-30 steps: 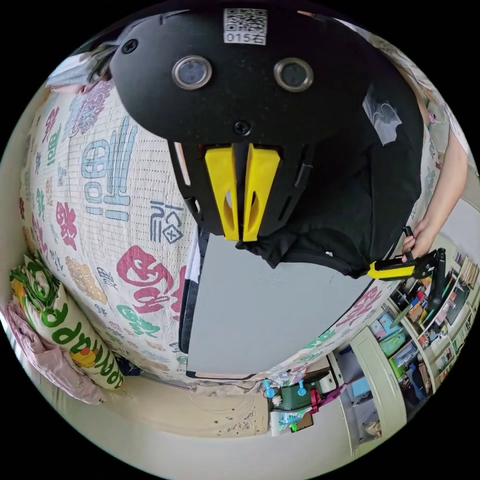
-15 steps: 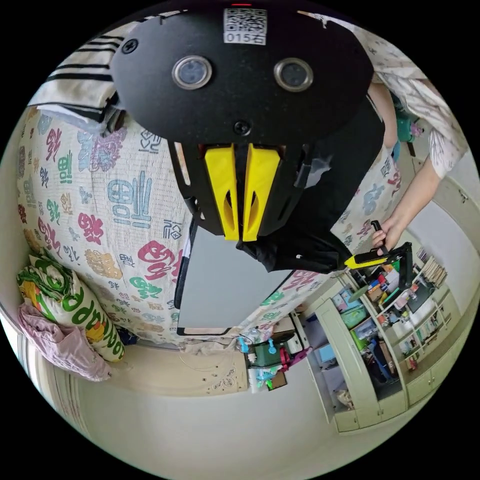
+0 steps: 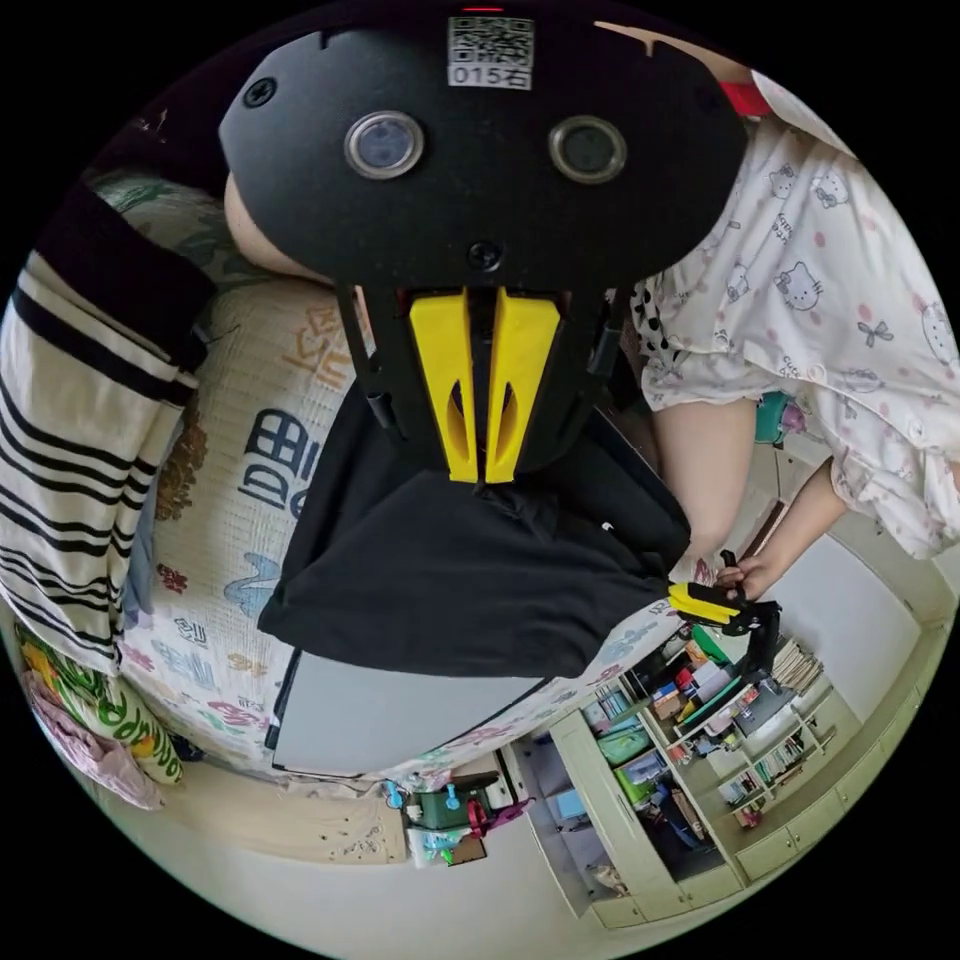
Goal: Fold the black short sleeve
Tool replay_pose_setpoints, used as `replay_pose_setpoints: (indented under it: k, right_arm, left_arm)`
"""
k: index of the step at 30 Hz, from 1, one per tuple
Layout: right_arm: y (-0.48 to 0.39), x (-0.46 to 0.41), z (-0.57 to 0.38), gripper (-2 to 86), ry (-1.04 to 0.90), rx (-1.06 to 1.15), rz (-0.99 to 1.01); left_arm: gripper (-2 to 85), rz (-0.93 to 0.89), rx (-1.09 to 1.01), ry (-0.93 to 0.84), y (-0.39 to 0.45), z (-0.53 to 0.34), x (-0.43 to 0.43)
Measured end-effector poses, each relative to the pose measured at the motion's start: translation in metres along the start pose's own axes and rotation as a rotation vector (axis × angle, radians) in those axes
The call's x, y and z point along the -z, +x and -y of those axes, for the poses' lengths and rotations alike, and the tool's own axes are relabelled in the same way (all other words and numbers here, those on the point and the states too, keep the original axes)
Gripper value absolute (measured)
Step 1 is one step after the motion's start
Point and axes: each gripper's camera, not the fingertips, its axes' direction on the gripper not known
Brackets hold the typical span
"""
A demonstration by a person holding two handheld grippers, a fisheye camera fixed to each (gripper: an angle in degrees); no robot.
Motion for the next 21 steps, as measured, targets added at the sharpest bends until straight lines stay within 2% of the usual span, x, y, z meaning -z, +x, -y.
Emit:
replay_pose_setpoints:
  k: [7, 9, 12, 14, 17, 19, 21]
  right_arm:
    - [-0.019, 0.082, 0.013, -0.2, 0.045, 0.036, -0.001]
    - [-0.026, 0.081, 0.016, 0.6, -0.08, 0.092, 0.016]
    - [-0.028, 0.065, 0.02, 2.0, -0.336, 0.145, -0.056]
    - [-0.021, 0.078, 0.022, 1.9, -0.389, 0.168, -0.047]
    - [0.018, 0.128, 0.046, 4.5, -0.306, 0.102, 0.023]
    - [0.054, 0.158, 0.074, 5.7, -0.204, 0.015, 0.035]
    - [0.121, 0.184, 0.122, 7.1, -0.056, -0.167, 0.095]
  left_arm:
    - [0.8, 0.034, 0.012, 0.092, 0.035, -0.023, -0.014]
    - [0.9, 0.04, 0.035, 0.057, 0.038, -0.03, -0.032]
    - [1.2, -0.063, 0.087, -0.193, 0.034, -0.04, -0.087]
    - [1.4, -0.115, 0.13, -0.278, 0.032, -0.057, -0.111]
    - [1.9, -0.165, 0.182, -0.191, 0.024, -0.073, -0.104]
    - [3.0, -0.124, 0.25, -0.026, 0.007, -0.083, -0.082]
    - [4.8, -0.06, 0.331, 0.089, -0.013, -0.086, -0.071]
